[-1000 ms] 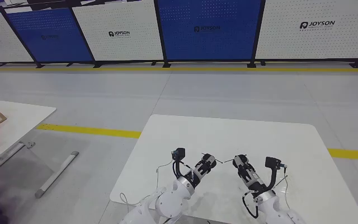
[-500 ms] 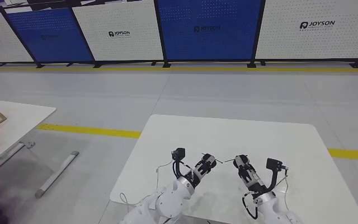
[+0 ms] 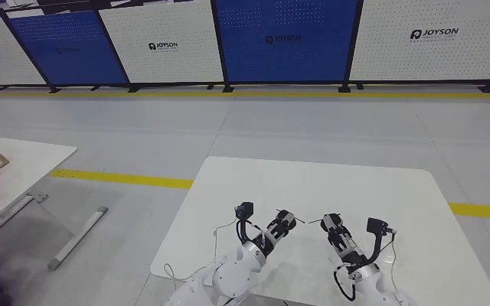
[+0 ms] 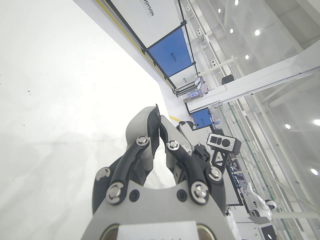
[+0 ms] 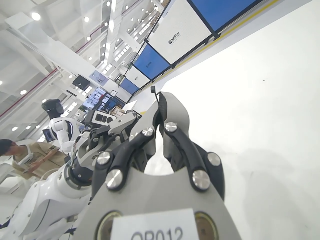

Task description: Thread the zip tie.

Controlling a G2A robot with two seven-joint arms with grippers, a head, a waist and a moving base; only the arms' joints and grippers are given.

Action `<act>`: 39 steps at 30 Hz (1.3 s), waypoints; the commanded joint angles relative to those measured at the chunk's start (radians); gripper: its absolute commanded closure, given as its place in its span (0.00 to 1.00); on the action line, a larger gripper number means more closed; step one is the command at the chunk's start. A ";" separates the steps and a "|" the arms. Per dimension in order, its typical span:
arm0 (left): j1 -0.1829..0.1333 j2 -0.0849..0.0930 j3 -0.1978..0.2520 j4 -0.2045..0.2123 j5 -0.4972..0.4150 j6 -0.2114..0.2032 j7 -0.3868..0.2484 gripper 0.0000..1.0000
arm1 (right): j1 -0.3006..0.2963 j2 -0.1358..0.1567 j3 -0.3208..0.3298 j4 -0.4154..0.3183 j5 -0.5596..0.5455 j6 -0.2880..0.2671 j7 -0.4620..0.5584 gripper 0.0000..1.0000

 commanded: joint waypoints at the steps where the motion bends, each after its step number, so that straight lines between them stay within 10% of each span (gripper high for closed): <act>1: 0.000 0.000 0.000 0.000 0.000 0.000 0.000 1.00 | 0.000 0.000 0.000 -0.001 -0.001 0.000 0.000 1.00; 39: 0.000 0.000 0.000 0.000 0.000 0.000 0.000 1.00 | 0.003 -0.039 0.014 0.013 -0.035 -0.006 0.031 1.00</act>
